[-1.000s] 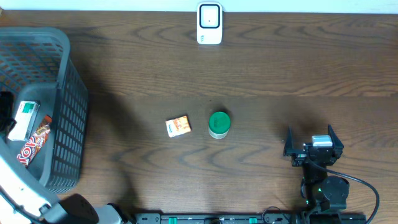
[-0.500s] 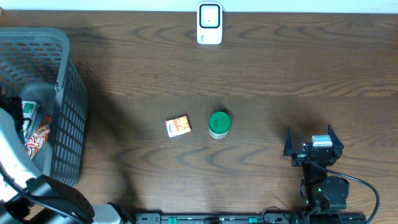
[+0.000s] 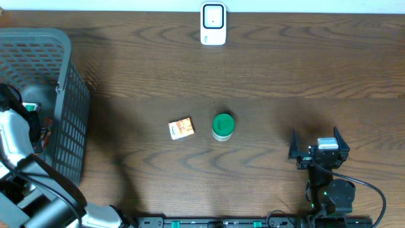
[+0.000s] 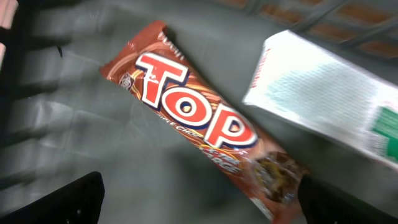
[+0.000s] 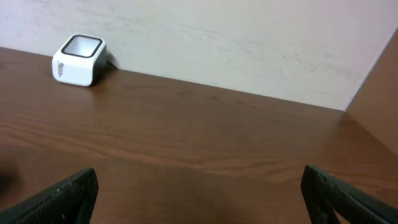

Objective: Scan the item barcode
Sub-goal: 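Reach into the basket and grasp the red TOP bar with left gripper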

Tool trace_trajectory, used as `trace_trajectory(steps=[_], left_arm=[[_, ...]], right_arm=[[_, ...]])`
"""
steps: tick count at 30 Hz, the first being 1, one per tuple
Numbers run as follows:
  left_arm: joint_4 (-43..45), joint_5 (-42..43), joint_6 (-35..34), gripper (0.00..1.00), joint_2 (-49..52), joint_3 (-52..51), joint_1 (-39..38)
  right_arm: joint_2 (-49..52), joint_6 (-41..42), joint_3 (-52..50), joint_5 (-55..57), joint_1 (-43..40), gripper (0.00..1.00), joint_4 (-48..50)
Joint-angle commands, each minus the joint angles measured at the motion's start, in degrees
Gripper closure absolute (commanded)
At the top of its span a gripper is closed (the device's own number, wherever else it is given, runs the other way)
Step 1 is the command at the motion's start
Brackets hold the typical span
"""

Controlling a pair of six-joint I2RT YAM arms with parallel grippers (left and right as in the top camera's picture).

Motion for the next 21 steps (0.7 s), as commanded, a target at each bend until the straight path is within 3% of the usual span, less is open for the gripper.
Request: trace_trajectory(steps=[1,21], left_arm=[[0.46,-1.60,-1.70,0.01,2.97,-0.13,0.24],[6.01,-1.55,-1.66,0.04,13.22,-0.13,0.24]], right_arm=[[-0.13,-0.61,-0.09,-0.02,0.81,0.01,-0.20],[-0.13,-0.61,-0.09,-0.02,0.81,0.01,-0.20]])
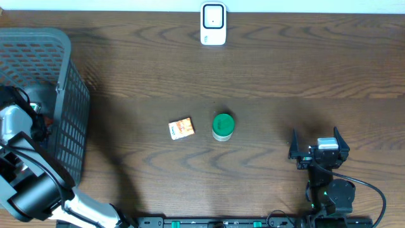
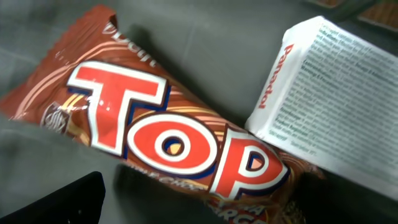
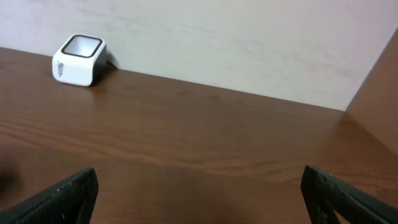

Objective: Scan the item barcode
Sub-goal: 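Reach into the basket and grasp the red TOP bar with left gripper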

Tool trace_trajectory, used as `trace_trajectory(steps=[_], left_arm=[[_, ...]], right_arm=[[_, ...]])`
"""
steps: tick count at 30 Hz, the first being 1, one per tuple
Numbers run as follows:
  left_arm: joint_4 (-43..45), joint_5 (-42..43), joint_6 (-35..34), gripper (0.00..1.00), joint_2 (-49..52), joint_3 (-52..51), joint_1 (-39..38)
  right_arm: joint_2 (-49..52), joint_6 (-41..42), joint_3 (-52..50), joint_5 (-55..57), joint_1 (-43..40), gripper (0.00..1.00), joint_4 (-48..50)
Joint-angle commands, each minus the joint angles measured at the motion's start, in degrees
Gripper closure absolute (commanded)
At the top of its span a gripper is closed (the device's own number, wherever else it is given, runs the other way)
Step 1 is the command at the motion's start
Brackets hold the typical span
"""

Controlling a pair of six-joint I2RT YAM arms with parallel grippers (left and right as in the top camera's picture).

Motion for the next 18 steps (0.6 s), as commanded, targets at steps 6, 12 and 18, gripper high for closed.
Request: trace_trajectory(steps=[6,12,18], left_arm=[[-0.07,-0.33,-0.04,0.60,4.35,-0.46,0.24],[-0.55,-0.31,2.80,0.89,4.35,-0.46,0.24],[-2.93,-0.07,3.61,0.93,4.28,-0.44,0.24]], right_arm=[[-0.13,-0.61,-0.09,-0.02,0.81,0.01,-0.20],[-0.13,-0.61,-0.09,-0.02,0.81,0.01,-0.20],[-0.13,-0.61,-0.09,-0.02,0.81,0.01,-0.20]])
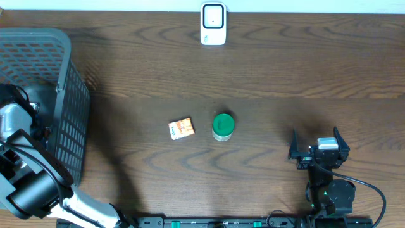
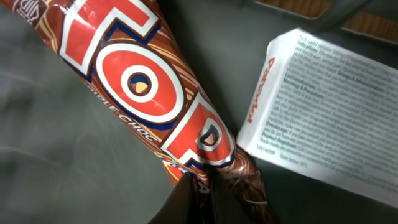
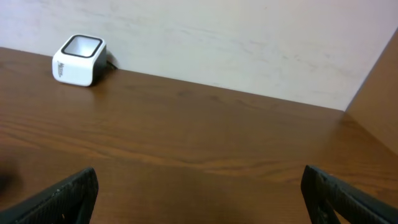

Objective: Scan the item barcode
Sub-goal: 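Reach into the basket and grasp the red TOP bar with left gripper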

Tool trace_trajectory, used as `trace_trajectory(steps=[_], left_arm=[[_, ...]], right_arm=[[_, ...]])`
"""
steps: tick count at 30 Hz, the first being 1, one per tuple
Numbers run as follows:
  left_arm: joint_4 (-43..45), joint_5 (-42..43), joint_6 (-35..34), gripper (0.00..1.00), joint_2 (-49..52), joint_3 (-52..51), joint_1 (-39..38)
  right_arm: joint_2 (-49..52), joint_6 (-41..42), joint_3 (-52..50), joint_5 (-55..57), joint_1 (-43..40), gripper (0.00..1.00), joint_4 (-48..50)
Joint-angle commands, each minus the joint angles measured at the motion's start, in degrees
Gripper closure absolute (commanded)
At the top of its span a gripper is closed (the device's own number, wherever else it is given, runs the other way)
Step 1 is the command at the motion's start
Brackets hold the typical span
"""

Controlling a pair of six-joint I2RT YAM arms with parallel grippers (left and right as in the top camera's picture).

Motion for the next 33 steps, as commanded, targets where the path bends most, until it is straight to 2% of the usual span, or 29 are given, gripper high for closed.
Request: trace_trajectory(steps=[1,6,11,15,23,24,26,27,30,33], left_arm=[[-3.21,1.46,1.38,0.92,3.06,-1.55,0.31],[-4.39,6.10,3.02,0.93,1.62,-1.49,0.31],[-4.50,13.03,5.95,0.93,-4.59,-1.33,0.31],[-5.27,16.79,7.43,0.93,-13.09,-1.27,0.31],[-6.21,15.34,9.57,0.93,-36.48,-1.03,0.31],[-6.38,14.40,9.57,0.90,-38.34,-1.03,0.31],[-7.04,11.45,9.55,0.41,-40.52,-1.03,0.31],[-7.58,10.03,9.55,0.27,-40.79,-1.03,0.31],[-9.49,7.52,9.55,0.15,-39.36,-1.05,0.31],[-10.08,7.58,9.51,0.10,-35.71,-1.07,0.28]], right_arm=[[-0.13,-0.61,-0.09,-0.02,0.81,0.01,-0.20],[-0.13,-0.61,-0.09,-0.02,0.81,0.01,-0.20],[-0.13,-0.61,-0.09,-0.02,0.81,0.01,-0.22],[-0.13,-0.61,-0.09,-0.02,0.81,0.00,-0.20],[-0.13,-0.61,-0.09,-0.02,0.81,0.01,-0.20],[-0.13,-0.61,-0.09,-0.02,0.81,0.01,-0.20],[-0.13,-0.61,-0.09,-0.02,0.81,0.01,-0.20],[-0.13,-0.61,-0.09,-0.02,0.81,0.01,-0.20],[-0.13,-0.61,-0.09,-0.02,0.81,0.01,-0.20],[-0.13,-0.61,-0.09,-0.02,0.81,0.01,-0.20]])
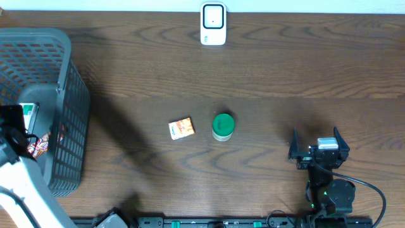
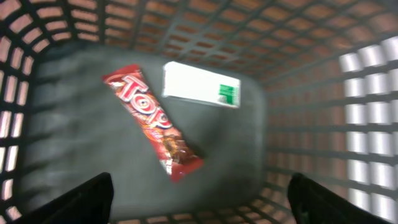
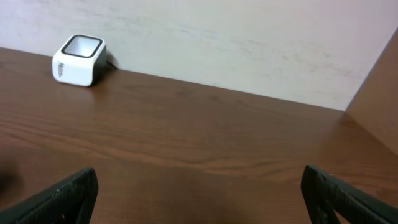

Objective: Scan the item barcode
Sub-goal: 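Reach into the basket and grasp the red TOP bar with left gripper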

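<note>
A brown and red "Top" chocolate bar lies on the floor of the grey basket, next to a white box with a green mark. My left gripper hangs well above them, open and empty, its fingers at the lower corners of a blurred view. From overhead the left gripper is over the basket at the table's left edge. The white scanner stands at the far edge. My right gripper rests open and empty at the front right.
A small orange box and a green-lidded jar sit mid-table. The scanner stands against the pale wall in the right wrist view. The basket's mesh walls rise around the left gripper.
My left gripper was down at the bar's lower end with its jaws looking drawn together. It is now open and much higher in the basket. The bar lies on the basket floor. The right arm is unchanged.
My left gripper was open low over the Top bar in the basket, then closer to it, then right at the wrapper's end with jaws seemingly together. Now it is open high above, and the bar and white box lie on the floor. The right arm stayed still.
</note>
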Tool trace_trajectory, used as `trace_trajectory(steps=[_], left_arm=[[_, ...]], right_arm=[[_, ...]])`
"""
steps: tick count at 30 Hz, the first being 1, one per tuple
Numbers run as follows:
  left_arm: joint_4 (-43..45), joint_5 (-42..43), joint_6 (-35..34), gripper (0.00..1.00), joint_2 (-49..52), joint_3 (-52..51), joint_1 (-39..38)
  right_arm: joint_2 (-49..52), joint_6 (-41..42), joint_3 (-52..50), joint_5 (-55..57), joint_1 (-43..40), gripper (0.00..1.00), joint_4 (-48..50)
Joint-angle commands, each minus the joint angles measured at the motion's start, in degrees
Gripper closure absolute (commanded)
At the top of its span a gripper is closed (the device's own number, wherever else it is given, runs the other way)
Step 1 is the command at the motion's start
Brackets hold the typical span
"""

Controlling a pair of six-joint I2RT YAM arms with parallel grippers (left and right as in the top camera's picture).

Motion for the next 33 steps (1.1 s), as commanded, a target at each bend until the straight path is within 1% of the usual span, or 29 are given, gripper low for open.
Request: trace_trajectory(steps=[1,5,7,13,28,29,30,31,32,33], left_arm=[[-0.55,-2.62,0.81,0.10,6.71,0.09,-0.09],[-0.28,-2.64,0.79,0.10,14.73,0.09,-0.13],[0.26,-2.64,0.55,0.12,19.02,0.09,-0.13],[4.44,-2.62,0.55,0.13,29.07,0.09,-0.13],[9.40,-2.64,0.55,0.13,43.12,0.09,-0.11],[9.42,-2.67,0.57,0.16,43.65,0.09,-0.11],[9.49,-2.67,0.59,0.36,43.95,0.09,-0.11],[9.49,-2.69,0.63,0.60,44.02,0.09,-0.07],[9.46,-2.67,0.63,0.76,44.00,0.09,-0.07],[9.40,-2.64,0.63,0.87,43.74,0.09,-0.07]], right_arm=[[-0.13,-0.59,-0.09,-0.02,0.81,0.01,-0.20],[-0.13,-0.61,-0.09,-0.02,0.81,0.01,-0.20],[-0.13,-0.61,-0.09,-0.02,0.81,0.01,-0.20],[-0.13,-0.61,-0.09,-0.02,0.81,0.01,-0.20],[-0.13,-0.61,-0.09,-0.02,0.81,0.01,-0.20],[-0.13,-0.61,-0.09,-0.02,0.81,0.01,-0.20],[-0.13,-0.61,-0.09,-0.02,0.81,0.01,-0.20],[-0.13,-0.61,-0.09,-0.02,0.81,0.01,-0.20],[-0.13,-0.61,-0.09,-0.02,0.81,0.01,-0.20],[-0.13,-0.61,-0.09,-0.02,0.81,0.01,-0.20]])
